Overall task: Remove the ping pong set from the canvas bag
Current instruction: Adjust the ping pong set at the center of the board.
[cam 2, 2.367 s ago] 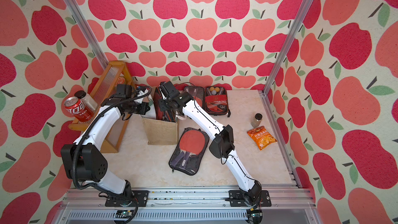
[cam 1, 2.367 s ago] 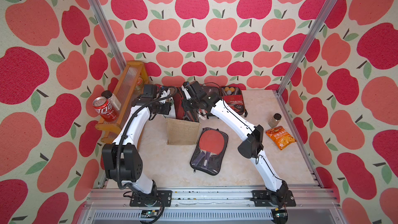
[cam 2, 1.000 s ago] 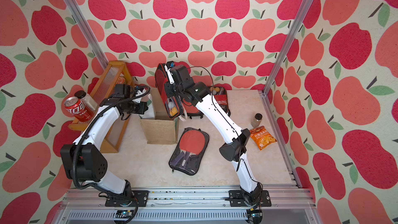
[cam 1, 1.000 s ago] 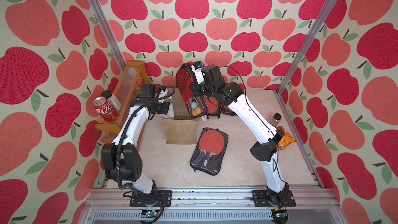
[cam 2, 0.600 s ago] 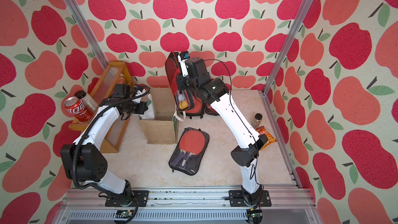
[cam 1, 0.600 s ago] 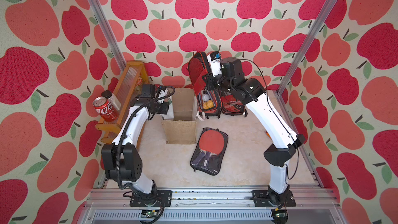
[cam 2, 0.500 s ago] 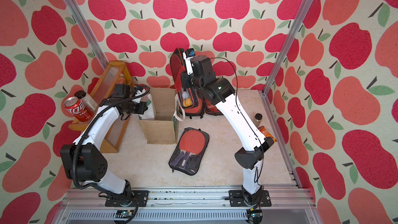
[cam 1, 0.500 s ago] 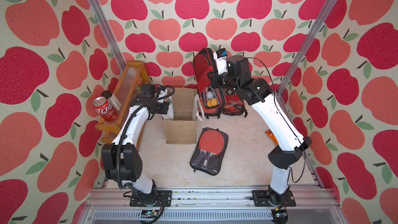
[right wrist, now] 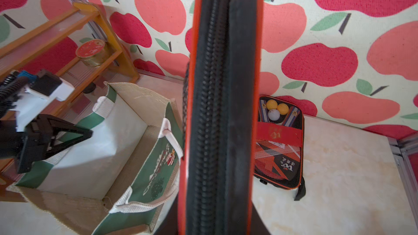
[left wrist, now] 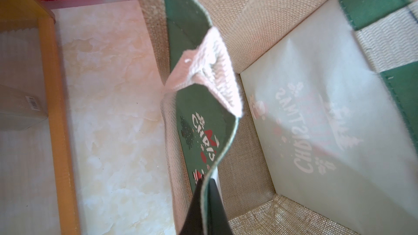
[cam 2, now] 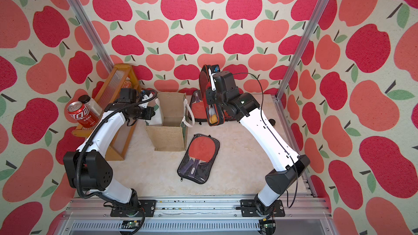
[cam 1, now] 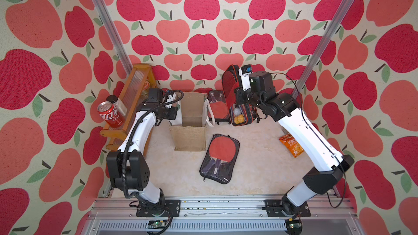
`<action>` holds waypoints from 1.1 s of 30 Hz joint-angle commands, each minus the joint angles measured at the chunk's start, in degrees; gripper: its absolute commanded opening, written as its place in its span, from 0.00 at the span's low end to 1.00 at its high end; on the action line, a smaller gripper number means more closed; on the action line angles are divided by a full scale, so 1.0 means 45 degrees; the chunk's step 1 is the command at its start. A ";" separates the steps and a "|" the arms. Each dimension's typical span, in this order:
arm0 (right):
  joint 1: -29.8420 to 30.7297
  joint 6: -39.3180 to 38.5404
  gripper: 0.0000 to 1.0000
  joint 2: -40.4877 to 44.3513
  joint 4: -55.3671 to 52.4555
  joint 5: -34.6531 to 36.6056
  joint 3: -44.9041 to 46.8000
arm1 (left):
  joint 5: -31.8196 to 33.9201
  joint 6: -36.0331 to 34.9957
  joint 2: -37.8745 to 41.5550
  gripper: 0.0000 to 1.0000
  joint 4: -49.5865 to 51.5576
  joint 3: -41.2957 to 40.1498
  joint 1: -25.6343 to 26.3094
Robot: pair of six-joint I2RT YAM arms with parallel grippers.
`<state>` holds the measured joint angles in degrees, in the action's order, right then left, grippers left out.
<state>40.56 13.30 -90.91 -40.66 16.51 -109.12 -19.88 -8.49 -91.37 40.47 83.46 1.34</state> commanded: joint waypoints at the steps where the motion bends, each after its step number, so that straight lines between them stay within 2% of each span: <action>1: -0.0347 0.0680 0.00 0.1613 0.1634 0.0639 0.0870 | 0.0306 -0.0074 -0.0126 0.00 0.0245 -0.0126 -0.0103; 13: -0.1337 0.2685 0.00 0.4657 0.0280 0.0864 0.6084 | 0.0882 0.0069 -0.0107 0.00 0.0131 -0.0060 -0.0185; 19: -0.2216 0.3672 0.00 0.5983 -0.0066 -0.0130 0.8382 | 0.0933 0.0118 0.0034 0.00 0.0029 -0.0192 -0.0318; 33: -0.2772 0.4785 0.00 0.6270 0.1205 -0.1763 1.1583 | 0.1037 0.0241 0.0081 0.00 -0.0017 -0.0265 -0.0732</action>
<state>28.69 32.29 -63.92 -42.19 10.33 -57.32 -17.06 -8.40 -91.37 40.01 83.42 -1.28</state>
